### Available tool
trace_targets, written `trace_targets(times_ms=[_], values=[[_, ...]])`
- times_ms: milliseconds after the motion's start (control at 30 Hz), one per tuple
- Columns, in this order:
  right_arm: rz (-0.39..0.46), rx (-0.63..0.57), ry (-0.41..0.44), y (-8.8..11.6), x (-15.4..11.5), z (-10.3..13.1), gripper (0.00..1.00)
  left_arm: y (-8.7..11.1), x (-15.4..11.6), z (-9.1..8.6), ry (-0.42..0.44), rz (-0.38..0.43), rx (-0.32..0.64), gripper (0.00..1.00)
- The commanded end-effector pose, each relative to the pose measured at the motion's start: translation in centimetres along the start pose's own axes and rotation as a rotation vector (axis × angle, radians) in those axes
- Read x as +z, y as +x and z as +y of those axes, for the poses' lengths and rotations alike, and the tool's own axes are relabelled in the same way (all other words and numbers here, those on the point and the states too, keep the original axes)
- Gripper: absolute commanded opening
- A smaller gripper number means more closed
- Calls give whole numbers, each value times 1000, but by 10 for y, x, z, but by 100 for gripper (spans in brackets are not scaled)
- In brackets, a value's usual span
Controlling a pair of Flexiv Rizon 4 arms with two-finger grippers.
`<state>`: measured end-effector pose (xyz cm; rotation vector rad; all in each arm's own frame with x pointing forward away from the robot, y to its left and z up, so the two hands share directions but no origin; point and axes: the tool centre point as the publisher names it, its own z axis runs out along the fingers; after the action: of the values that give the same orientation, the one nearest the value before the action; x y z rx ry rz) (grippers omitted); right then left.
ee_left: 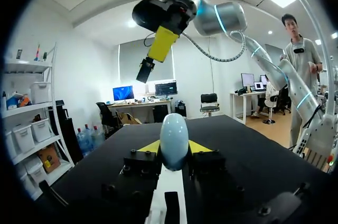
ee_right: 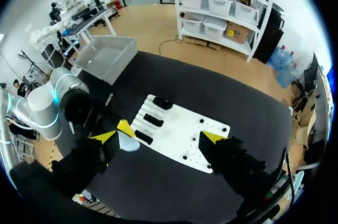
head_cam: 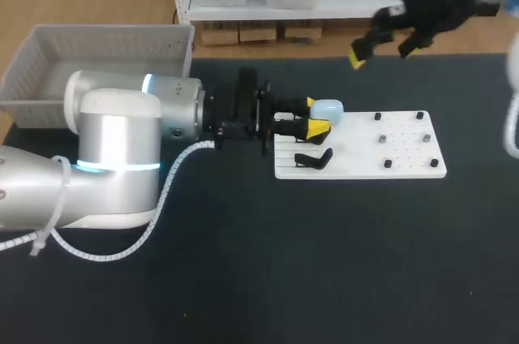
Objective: Pick up each earbud case from the left stands, insert the matching earbuds, close the lid, and place the case in the box.
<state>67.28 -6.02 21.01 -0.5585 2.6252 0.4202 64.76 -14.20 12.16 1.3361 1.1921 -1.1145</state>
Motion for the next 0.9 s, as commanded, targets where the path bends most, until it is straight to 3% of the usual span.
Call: trace_targets(times_ms=[33, 233, 400, 900], values=[[-102, -1, -24, 16, -7, -4, 100, -28, -31, -20, -75, 34, 16, 0], [-102, -1, -24, 16, -7, -4, 100, -55, -84, -25, -180, 119, 48, 0], [-102, -1, -24, 16, -7, -4, 100, -60, -133, -17, -272, 217, 38, 0], [-102, -1, -24, 16, -7, -4, 100, -36, -244, 59, -397, 399, -30, 0]])
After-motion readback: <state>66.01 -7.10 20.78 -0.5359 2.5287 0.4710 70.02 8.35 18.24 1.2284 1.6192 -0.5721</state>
